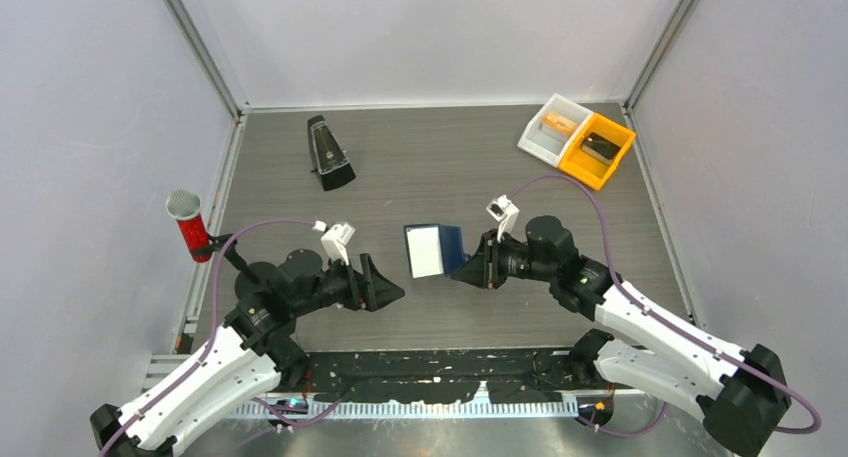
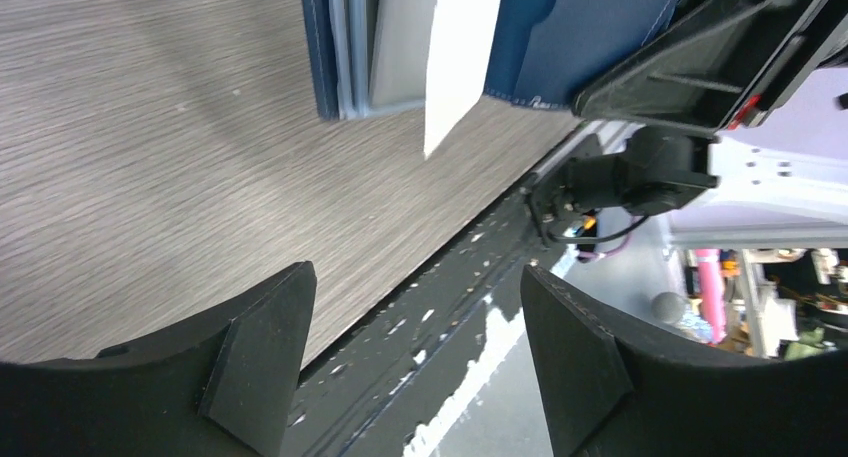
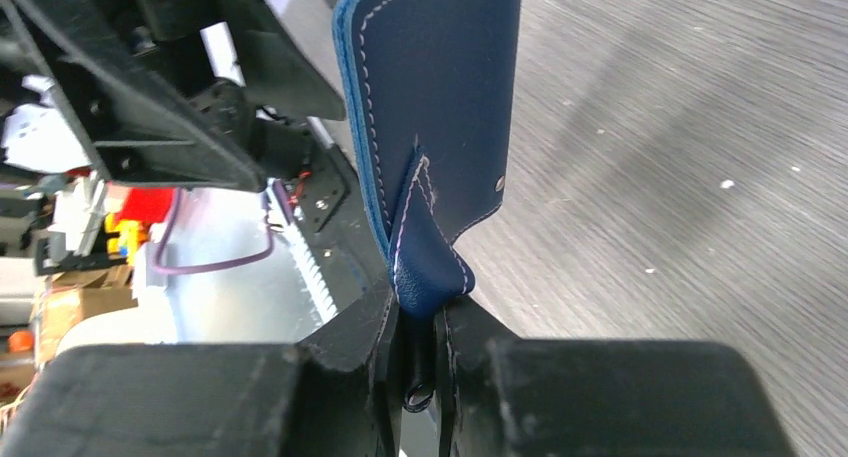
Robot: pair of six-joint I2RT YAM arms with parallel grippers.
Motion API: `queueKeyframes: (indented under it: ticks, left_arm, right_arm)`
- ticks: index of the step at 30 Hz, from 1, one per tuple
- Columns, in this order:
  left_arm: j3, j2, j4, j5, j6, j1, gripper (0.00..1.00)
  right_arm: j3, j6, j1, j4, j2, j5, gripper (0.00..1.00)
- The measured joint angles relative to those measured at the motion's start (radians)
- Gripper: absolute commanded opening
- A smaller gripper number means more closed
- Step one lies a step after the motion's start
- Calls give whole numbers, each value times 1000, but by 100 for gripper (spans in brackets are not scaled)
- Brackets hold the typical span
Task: Take the credit cards out of the card holder
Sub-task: Pick up the card holder from the center of the board.
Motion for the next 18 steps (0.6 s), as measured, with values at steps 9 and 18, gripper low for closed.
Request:
queueKeyframes:
  ticks: [9, 18]
  left_arm:
    - [0, 43, 172, 70, -54, 0, 87]
    - [-26, 48, 347, 148, -74, 0, 92]
  right_arm:
    - [-7, 48, 0, 38, -142, -154, 5]
    - [-23, 114, 0, 125, -211, -275, 5]
